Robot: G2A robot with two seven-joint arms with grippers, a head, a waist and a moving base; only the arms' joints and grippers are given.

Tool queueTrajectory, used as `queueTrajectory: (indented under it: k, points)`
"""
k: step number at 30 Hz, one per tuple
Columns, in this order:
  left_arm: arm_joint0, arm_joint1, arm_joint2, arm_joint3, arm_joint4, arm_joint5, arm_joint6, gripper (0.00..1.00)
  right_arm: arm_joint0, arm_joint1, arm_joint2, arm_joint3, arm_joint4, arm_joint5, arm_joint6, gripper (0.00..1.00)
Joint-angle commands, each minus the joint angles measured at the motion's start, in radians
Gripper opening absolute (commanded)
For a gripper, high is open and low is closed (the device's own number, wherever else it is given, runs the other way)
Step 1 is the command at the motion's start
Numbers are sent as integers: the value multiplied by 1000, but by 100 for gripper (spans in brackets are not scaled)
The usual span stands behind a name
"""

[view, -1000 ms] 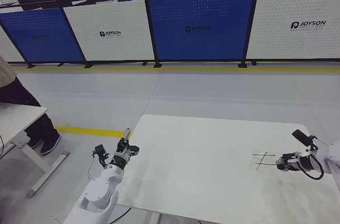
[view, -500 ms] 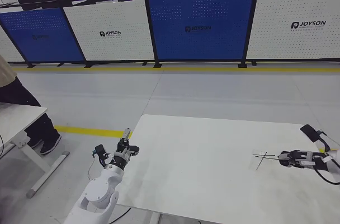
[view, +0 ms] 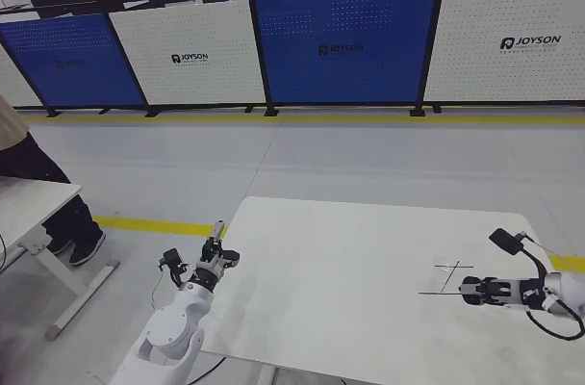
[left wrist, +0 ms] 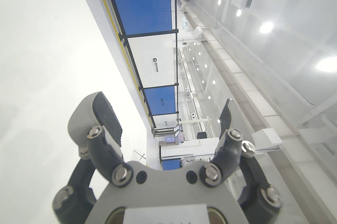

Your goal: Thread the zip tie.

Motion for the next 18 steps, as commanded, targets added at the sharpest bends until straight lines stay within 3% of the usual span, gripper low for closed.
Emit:
queueTrajectory:
  k: [1, 6, 11, 13, 16, 18]
  points:
    - [0, 0, 0, 0, 0, 0, 0, 100, 0, 0, 0, 0, 0, 0, 0, 0]
    - [0, 0, 0, 0, 0, 0, 0, 100, -6, -1, 1, -6, 9, -4, -32, 0]
    - [0, 0, 0, 0, 0, 0, 0, 100, -9, -6, 46, -68, 208, -108, -95, 0]
    - [0, 0, 0, 0, 0, 0, 0, 100, -12, -6, 49, -107, 234, -127, -114, 0]
    - [0, 0, 0, 0, 0, 0, 0, 100, -14, -13, 24, -171, 256, -165, -170, 0]
    - [0, 0, 0, 0, 0, 0, 0, 100, -9, -20, -33, -189, 224, -174, -199, 0]
